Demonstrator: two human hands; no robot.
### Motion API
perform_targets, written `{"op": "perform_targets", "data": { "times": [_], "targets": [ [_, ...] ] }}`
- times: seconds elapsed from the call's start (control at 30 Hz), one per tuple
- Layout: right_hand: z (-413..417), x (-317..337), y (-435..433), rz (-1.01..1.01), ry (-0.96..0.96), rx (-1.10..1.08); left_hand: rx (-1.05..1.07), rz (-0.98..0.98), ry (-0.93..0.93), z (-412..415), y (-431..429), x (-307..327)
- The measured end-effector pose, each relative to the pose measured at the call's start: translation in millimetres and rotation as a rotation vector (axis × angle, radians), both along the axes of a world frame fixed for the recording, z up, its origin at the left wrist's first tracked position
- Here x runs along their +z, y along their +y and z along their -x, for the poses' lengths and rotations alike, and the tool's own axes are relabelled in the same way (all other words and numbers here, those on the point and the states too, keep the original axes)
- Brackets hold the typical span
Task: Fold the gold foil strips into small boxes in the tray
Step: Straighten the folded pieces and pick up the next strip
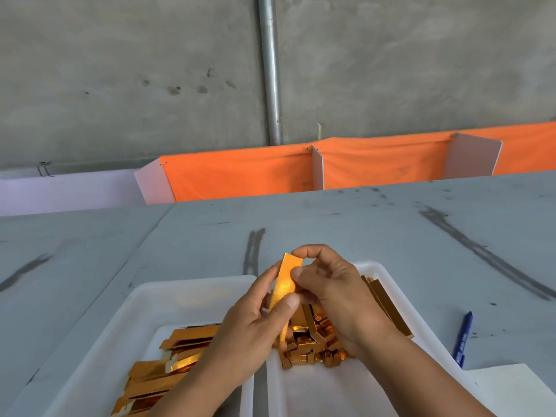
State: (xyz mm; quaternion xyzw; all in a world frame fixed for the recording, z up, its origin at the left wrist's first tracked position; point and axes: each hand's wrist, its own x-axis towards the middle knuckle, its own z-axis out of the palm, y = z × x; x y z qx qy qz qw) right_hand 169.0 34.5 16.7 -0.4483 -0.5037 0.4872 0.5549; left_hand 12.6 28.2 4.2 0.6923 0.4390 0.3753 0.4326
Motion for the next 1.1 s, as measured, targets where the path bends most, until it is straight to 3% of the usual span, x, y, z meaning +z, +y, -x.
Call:
{"op": "perform_targets", "data": {
  "times": [0.07,0.23,0.4,0.57,0.63,0.77,0.9,1.0,1.1],
  "targets": [
    [-2,6,-1,0.008,-0.004,0.012,0.012,0.002,0.022,6,-2,10],
    [-5,21,-15,-0.023,-0.099,0.147,0.110,0.096,-0.268,9,-7,40],
    [-10,34,-34,-0.035,-0.124,0.118,0.160,0.122,-0.350,-1,-20,48],
    [-14,26,-66,-0.075,-0.618,-0.160,0.358,0.091,-0.490,-15,-28,42],
    [-12,17,-78,-0.147,-0.720,-0.183,0.395,0.098,-0.513,-20,-31,38],
    [-15,4,-85,-0.240,-0.789,-0.167,0.429,0.112,-0.461,-27,-32,25],
    [-25,10,-79,-0.102,-0.738,-0.133,0.397,0.131,-0.455,-34,-27,22],
    [-45,18,-64,-0.008,-0.684,-0.293,0.335,0.136,-0.374,-37,-20,28],
    [-72,21,-44,0.127,-0.765,-0.441,0.380,0.080,-0.148,-29,-11,27]
  ]
}}
